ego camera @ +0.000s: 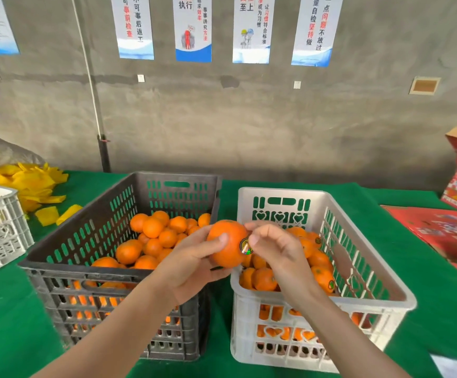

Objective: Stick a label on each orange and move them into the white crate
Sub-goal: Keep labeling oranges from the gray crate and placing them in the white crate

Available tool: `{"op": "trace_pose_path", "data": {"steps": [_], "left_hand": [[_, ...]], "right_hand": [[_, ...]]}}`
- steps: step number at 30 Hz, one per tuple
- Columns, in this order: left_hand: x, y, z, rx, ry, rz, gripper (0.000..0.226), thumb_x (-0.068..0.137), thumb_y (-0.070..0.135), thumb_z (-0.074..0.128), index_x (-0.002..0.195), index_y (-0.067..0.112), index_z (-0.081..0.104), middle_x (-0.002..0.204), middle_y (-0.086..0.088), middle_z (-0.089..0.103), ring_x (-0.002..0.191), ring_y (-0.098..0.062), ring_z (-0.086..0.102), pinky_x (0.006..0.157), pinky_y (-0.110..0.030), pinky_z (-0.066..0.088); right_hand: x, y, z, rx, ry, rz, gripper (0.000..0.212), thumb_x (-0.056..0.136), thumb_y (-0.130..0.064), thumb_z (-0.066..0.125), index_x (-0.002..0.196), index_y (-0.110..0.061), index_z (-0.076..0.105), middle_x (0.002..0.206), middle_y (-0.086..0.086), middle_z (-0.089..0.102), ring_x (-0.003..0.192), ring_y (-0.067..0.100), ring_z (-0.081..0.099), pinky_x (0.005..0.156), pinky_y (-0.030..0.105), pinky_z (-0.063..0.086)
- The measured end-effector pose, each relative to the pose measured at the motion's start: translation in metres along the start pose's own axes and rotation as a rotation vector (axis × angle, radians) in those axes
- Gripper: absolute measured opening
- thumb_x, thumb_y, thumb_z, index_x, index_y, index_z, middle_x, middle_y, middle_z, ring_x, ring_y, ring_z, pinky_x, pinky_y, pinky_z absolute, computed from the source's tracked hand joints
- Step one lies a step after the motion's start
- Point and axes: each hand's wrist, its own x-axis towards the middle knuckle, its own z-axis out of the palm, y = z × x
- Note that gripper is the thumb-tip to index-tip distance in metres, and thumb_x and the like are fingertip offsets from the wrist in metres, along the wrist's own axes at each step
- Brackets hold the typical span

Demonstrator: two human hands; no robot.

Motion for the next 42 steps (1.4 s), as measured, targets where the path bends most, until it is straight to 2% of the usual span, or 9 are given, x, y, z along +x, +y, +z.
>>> {"op": "trace_pose_path", "data": {"steps": [7,13,20,25,28,34,38,40,42], "left_hand": [[0.0,-0.019,0.018,-0.143,-0.004,-0.024,0.029,0.077,0.029,0.066,0.104,0.022,0.074,0.108,-0.009,0.071,0.09,-0.022,0.07,0.075,-0.036,0.057],[-0.002,-0.027,0.028,-0.137,-0.034,-0.008,0.026,0.08,0.032,0.064,0.103,0.026,0.074,0.108,-0.006,0.072,0.094,-0.021,0.07,0.084,-0.038,0.057],[-0.001,-0.031,0.034,-0.139,-0.083,0.026,0.034,0.081,0.032,0.068,0.114,0.025,0.07,0.119,-0.008,0.067,0.107,-0.026,0.066,0.086,-0.04,0.055],[0.002,-0.038,0.029,-0.203,-0.019,-0.007,0.028,0.079,0.024,0.072,0.107,0.019,0.073,0.118,-0.012,0.068,0.105,-0.032,0.066,0.077,-0.04,0.057],[0.007,-0.044,0.032,-0.194,-0.006,0.001,0.024,0.082,0.024,0.063,0.101,0.015,0.075,0.112,-0.015,0.069,0.1,-0.031,0.068,0.072,-0.038,0.058],[0.041,-0.063,0.06,0.217,0.116,0.115,0.025,0.1,0.026,0.044,0.111,0.012,0.063,0.098,-0.005,0.069,0.092,-0.024,0.064,0.077,-0.032,0.052],[0.06,-0.084,0.056,0.768,0.296,0.151,0.029,0.1,0.012,0.042,0.128,0.011,0.053,0.106,-0.007,0.063,0.095,-0.023,0.061,0.082,-0.025,0.048],[0.06,-0.093,0.051,0.936,0.284,0.169,0.031,0.099,0.005,0.04,0.125,0.012,0.054,0.104,-0.006,0.065,0.088,-0.014,0.061,0.072,-0.009,0.044],[0.059,-0.098,0.049,1.061,0.27,0.213,0.032,0.099,0.007,0.037,0.126,0.012,0.054,0.11,-0.008,0.064,0.091,-0.013,0.058,0.073,-0.011,0.041]], "right_hand": [[-0.011,0.005,-0.014,-0.232,-0.042,-0.149,0.019,0.09,-0.008,0.06,0.077,-0.022,0.058,0.109,-0.002,0.056,0.105,0.004,0.051,0.085,0.026,0.047],[-0.014,0.012,-0.021,-0.394,0.003,-0.254,0.01,0.089,-0.007,0.061,0.079,-0.005,0.059,0.105,0.001,0.055,0.103,0.012,0.053,0.081,0.043,0.05],[-0.021,0.017,-0.02,-0.509,0.149,-0.356,0.012,0.083,-0.02,0.063,0.077,-0.011,0.059,0.093,0.0,0.059,0.09,0.007,0.055,0.07,0.038,0.052],[-0.024,0.023,-0.024,-0.401,0.191,-0.068,0.048,0.076,-0.043,0.071,0.114,-0.037,0.041,0.106,-0.014,0.055,0.089,0.007,0.058,0.07,0.033,0.055],[-0.023,0.027,-0.024,-0.337,-0.012,-0.003,0.061,0.077,-0.052,0.064,0.13,-0.037,0.039,0.126,-0.015,0.049,0.109,0.0,0.051,0.085,0.023,0.051],[0.008,0.04,-0.046,-0.619,-0.075,0.004,0.054,0.07,-0.018,0.074,0.118,-0.025,0.05,0.116,-0.002,0.049,0.109,0.016,0.047,0.087,0.029,0.044],[0.038,0.07,-0.106,-0.997,-0.088,0.379,0.066,0.071,-0.023,0.071,0.129,-0.024,0.041,0.127,0.009,0.041,0.119,0.029,0.044,0.093,0.035,0.042],[0.043,0.093,-0.133,-1.226,-0.183,0.549,0.068,0.073,-0.023,0.065,0.133,-0.017,0.036,0.125,0.014,0.048,0.115,0.033,0.049,0.093,0.04,0.046],[0.041,0.113,-0.148,-1.378,-0.318,0.636,0.063,0.077,-0.021,0.058,0.134,-0.011,0.035,0.121,0.013,0.054,0.115,0.032,0.051,0.1,0.043,0.041]]}}
